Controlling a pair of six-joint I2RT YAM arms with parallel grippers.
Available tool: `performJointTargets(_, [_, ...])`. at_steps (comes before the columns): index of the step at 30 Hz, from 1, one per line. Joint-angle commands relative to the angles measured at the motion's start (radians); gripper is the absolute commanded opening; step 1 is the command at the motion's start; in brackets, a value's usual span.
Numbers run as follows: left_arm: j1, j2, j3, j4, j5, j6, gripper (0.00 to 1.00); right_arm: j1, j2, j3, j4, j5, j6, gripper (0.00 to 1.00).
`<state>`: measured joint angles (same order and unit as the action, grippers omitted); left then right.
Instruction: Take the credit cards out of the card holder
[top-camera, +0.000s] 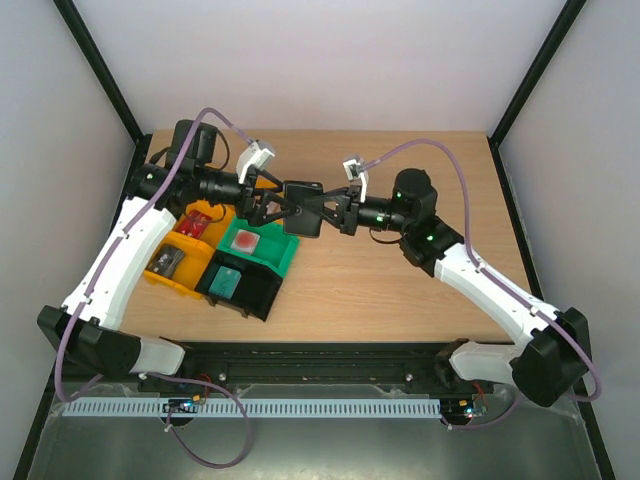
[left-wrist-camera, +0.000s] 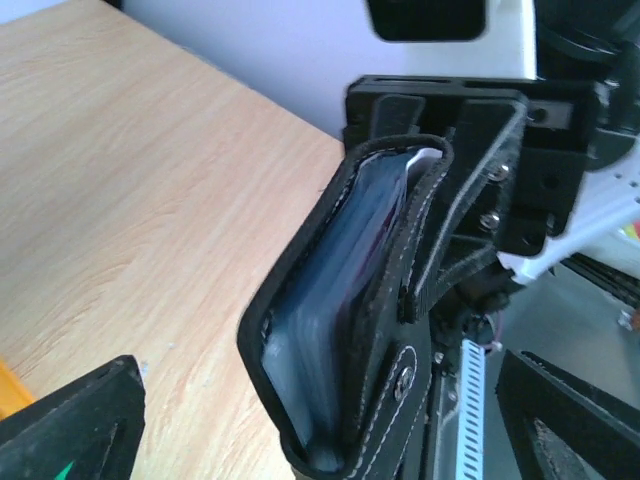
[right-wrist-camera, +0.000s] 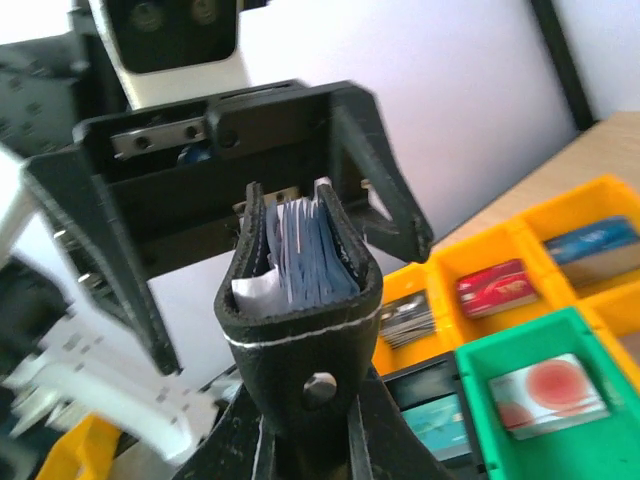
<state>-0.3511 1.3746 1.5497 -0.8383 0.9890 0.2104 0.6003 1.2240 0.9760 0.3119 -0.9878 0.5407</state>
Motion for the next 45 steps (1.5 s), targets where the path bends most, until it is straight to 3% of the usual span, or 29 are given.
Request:
performJointTargets(1, [0.003, -0.011, -0.017, 0.086, -0.088, -0.08, 0.98, 0.08, -0.016, 0.099, -0.158, 0.335, -0.04, 0.02])
performJointTargets(5, [-0.008, -0.004, -0.021, 0.109, -0.138, -0.104, 0.97, 0.12, -0.01, 0.123, -0.183, 0.427, -0.016, 0.02])
performJointTargets(11, [-0.01, -0.009, -0.06, 0.144, -0.366, -0.119, 0.73, 0.123, -0.001, 0.158, -0.186, 0.367, -0.014, 0.02])
performJointTargets(20, [-0.039, 0.0, -0.107, 0.163, -0.616, -0.083, 0.66, 0.123, -0.035, 0.23, -0.244, 0.285, -0.025, 0.02])
performJointTargets(27, [-0.039, 0.017, -0.17, 0.214, -0.992, -0.051, 0.62, 0.114, -0.097, 0.291, -0.386, 0.389, -0.033, 0.02])
performJointTargets(32, [0.108, 0.021, -0.123, 0.218, -0.832, -0.101, 0.58, 0.082, -0.104, 0.324, -0.528, 0.497, -0.084, 0.02])
performJointTargets(36, [0.127, -0.005, -0.068, 0.161, -0.672, -0.06, 0.61, 0.067, -0.101, 0.322, -0.557, 0.529, -0.076, 0.02])
performJointTargets(38, [0.1, -0.025, -0.021, 0.117, -0.595, -0.018, 0.63, 0.067, -0.079, 0.328, -0.582, 0.571, -0.074, 0.02])
performJointTargets(41, [-0.019, -0.016, 0.108, 0.033, -0.611, 0.023, 0.71, 0.067, -0.06, 0.307, -0.555, 0.599, -0.032, 0.02])
performJointTargets(45, [-0.151, 0.015, 0.171, 0.011, -0.615, 0.013, 0.86, 0.067, -0.057, 0.226, -0.383, 0.577, 0.084, 0.02])
